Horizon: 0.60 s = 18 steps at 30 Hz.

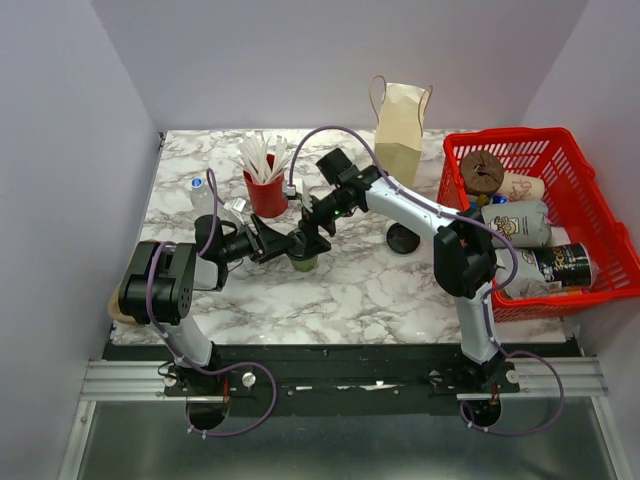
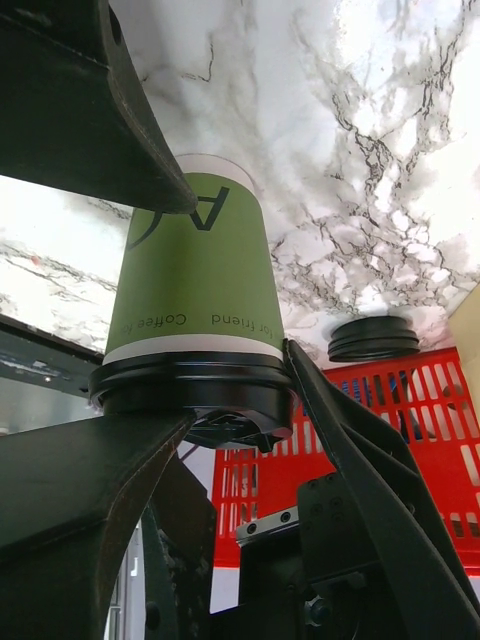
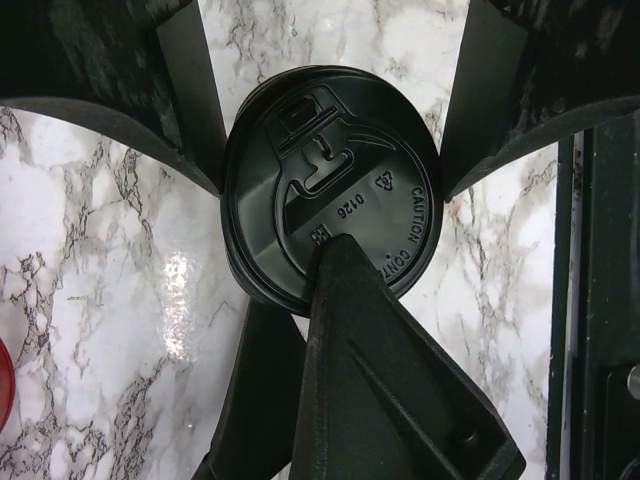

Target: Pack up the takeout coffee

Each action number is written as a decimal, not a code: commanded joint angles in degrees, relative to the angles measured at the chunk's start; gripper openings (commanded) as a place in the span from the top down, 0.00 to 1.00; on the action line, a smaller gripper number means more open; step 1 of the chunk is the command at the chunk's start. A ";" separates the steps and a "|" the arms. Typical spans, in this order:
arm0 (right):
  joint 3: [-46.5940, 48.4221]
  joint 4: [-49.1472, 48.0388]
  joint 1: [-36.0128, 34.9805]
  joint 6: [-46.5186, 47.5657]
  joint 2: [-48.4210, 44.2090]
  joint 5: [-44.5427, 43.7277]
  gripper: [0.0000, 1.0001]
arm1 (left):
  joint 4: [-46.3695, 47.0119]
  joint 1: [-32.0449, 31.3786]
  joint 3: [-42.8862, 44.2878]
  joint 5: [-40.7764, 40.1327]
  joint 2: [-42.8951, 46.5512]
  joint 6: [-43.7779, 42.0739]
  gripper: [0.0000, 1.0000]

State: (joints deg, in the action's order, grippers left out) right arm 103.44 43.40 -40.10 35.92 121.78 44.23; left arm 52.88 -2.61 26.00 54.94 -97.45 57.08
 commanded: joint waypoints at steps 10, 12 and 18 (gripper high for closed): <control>-9.92 -3.32 -0.95 -2.26 7.87 -18.56 0.15 | 6.71 0.50 0.46 -3.96 -6.62 0.49 0.19; -10.10 -2.97 -0.60 -2.70 7.43 -15.43 0.11 | 6.27 0.59 0.46 -3.70 -4.16 0.49 0.17; -9.22 -0.77 2.83 -6.21 3.83 -7.67 0.01 | -0.39 0.85 1.42 -2.73 3.40 -2.49 0.01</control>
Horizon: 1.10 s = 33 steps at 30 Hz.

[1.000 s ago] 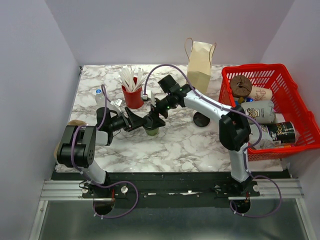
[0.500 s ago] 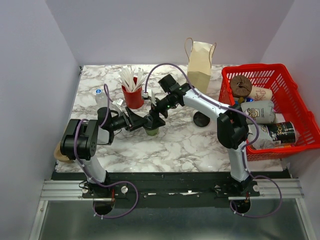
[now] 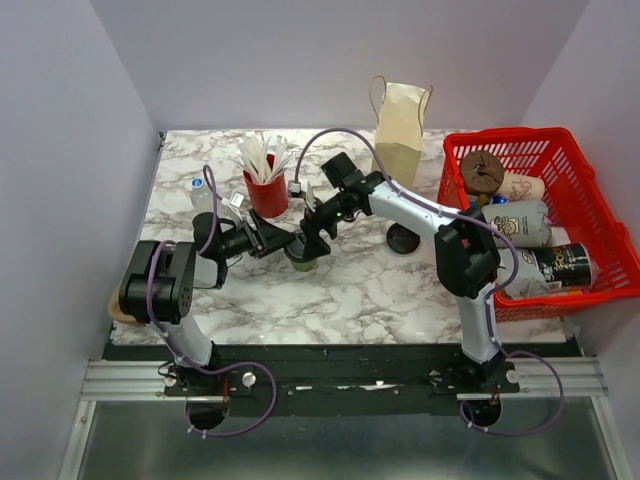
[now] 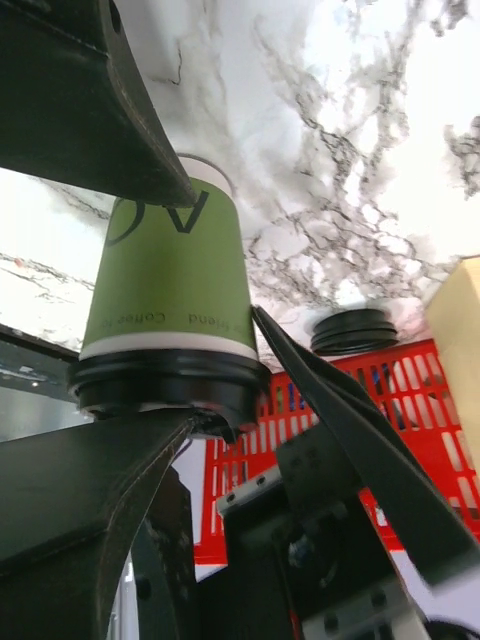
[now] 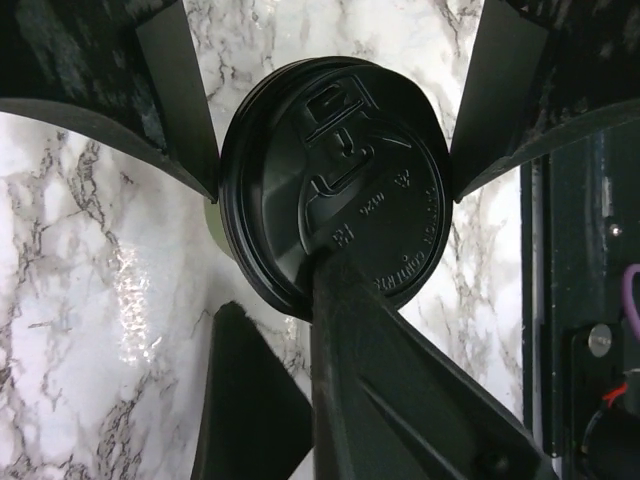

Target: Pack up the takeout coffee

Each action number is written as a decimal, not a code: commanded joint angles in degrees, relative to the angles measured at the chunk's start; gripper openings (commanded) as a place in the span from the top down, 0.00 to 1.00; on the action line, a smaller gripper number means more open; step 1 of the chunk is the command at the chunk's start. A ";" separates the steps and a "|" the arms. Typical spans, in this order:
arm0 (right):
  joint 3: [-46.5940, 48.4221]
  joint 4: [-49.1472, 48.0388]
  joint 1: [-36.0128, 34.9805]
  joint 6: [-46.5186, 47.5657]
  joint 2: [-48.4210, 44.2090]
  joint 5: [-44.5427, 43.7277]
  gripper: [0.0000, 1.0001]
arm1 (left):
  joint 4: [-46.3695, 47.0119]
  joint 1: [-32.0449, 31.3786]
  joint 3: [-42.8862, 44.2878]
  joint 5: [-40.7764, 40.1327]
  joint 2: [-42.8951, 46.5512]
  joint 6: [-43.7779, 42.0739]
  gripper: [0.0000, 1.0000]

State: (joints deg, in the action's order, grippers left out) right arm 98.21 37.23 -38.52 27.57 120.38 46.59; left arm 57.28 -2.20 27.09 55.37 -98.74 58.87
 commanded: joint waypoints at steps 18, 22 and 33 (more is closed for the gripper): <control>1.28 5.66 2.49 -7.09 1.53 -1.33 0.00 | -37.90 0.35 11.39 -2.37 17.61 -27.63 0.01; 3.21 5.66 2.49 -9.46 2.14 0.43 0.00 | -48.38 0.35 14.74 -4.30 21.04 -35.90 0.01; 7.08 3.20 2.58 -13.07 2.49 2.10 0.00 | -66.93 0.26 19.84 -11.08 28.42 -47.87 0.01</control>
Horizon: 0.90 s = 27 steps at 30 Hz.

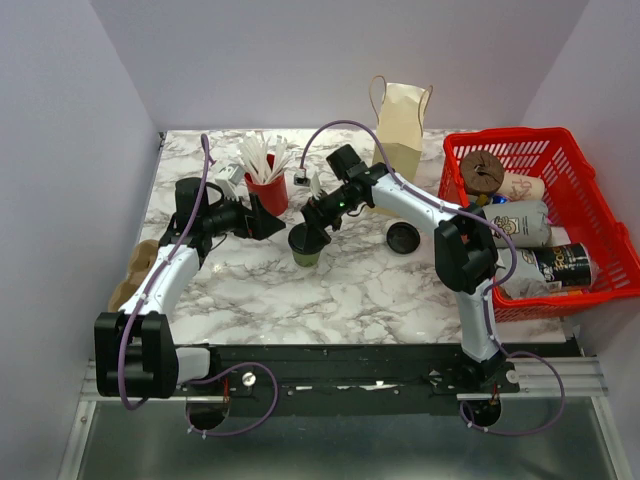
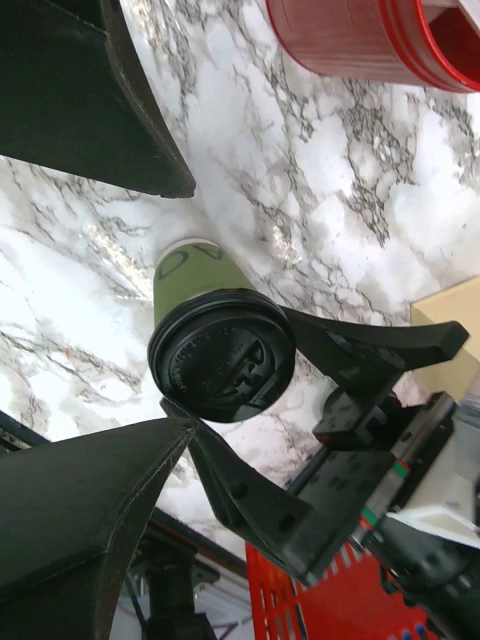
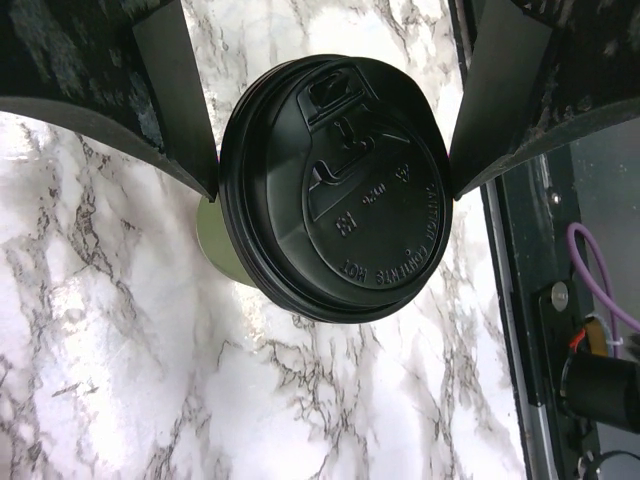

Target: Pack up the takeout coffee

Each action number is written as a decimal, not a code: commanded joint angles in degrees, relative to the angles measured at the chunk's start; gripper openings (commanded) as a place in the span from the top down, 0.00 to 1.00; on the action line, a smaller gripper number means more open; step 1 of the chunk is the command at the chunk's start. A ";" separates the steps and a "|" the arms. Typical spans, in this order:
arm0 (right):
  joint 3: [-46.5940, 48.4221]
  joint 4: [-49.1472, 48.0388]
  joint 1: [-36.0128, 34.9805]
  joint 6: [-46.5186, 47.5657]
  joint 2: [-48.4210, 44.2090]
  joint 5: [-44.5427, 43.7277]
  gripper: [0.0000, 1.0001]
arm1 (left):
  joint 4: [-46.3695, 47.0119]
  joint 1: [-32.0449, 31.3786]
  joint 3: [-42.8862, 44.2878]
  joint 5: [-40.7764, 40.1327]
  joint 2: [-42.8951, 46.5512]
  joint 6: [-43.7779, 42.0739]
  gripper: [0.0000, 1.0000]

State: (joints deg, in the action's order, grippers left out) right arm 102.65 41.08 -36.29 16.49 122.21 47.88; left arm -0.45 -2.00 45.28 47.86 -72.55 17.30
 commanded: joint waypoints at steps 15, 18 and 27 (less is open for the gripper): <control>0.28 -0.39 1.23 -3.75 2.60 4.15 0.00 | -3.87 -0.02 -1.24 -0.57 -0.92 -2.37 0.01; -3.49 -1.00 1.05 -2.61 0.40 2.57 0.00 | 3.93 -0.28 -3.96 -0.57 -1.45 2.37 0.01; -4.21 -2.06 0.70 -1.81 0.75 1.26 0.00 | 18.37 -4.76 -6.52 -1.36 -9.53 13.89 0.01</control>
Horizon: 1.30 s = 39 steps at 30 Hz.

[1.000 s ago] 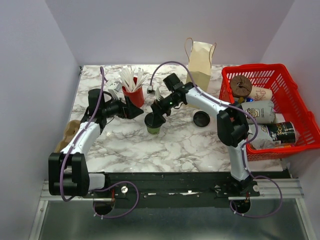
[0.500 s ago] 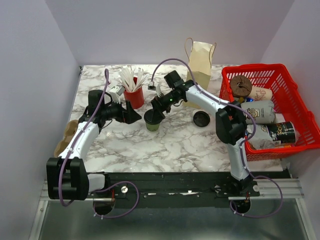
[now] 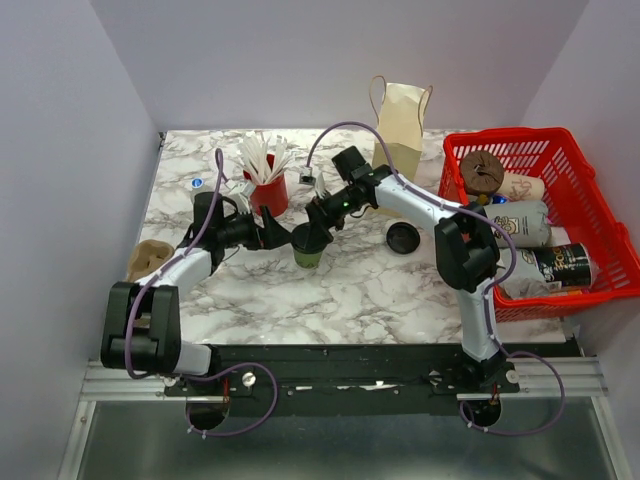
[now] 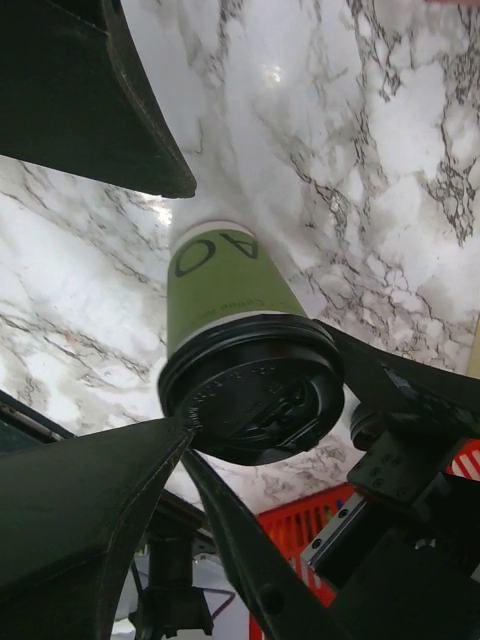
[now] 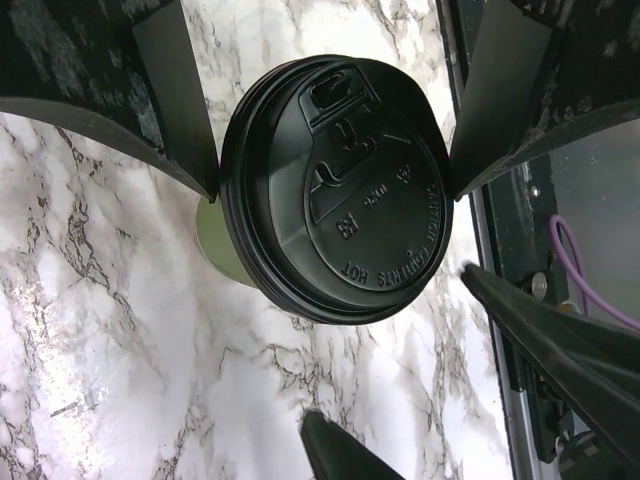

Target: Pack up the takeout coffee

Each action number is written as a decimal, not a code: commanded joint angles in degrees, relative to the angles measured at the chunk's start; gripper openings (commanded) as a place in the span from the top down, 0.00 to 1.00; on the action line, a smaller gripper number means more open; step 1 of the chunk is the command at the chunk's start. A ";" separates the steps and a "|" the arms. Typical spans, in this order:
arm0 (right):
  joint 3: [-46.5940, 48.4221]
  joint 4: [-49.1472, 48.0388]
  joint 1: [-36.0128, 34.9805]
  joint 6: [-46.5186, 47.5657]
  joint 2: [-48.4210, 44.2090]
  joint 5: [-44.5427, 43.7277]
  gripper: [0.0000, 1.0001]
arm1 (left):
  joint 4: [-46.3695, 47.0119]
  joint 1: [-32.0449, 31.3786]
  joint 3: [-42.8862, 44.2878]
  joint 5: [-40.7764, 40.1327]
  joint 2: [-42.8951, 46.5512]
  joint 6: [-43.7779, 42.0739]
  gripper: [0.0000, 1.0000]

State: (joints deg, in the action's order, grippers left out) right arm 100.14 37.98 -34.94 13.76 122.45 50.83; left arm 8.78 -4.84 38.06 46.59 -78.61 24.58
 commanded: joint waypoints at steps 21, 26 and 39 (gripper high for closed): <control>-5.91 -3.52 1.71 -6.37 -6.52 5.06 0.00 | 0.28 -2.89 1.31 -7.13 -12.45 5.22 0.02; -10.57 -5.63 1.72 -6.64 -8.37 4.20 0.00 | 0.63 -2.89 0.08 -7.13 -11.48 4.08 0.03; -12.86 -11.08 5.05 -16.39 -7.06 11.31 0.01 | 1.16 -2.89 0.26 -6.42 -12.00 3.37 0.02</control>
State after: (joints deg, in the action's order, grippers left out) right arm 87.00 29.98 -30.65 2.96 114.19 59.18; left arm 14.11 -7.75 40.47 44.58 -89.03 32.12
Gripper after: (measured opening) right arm 0.996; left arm 0.979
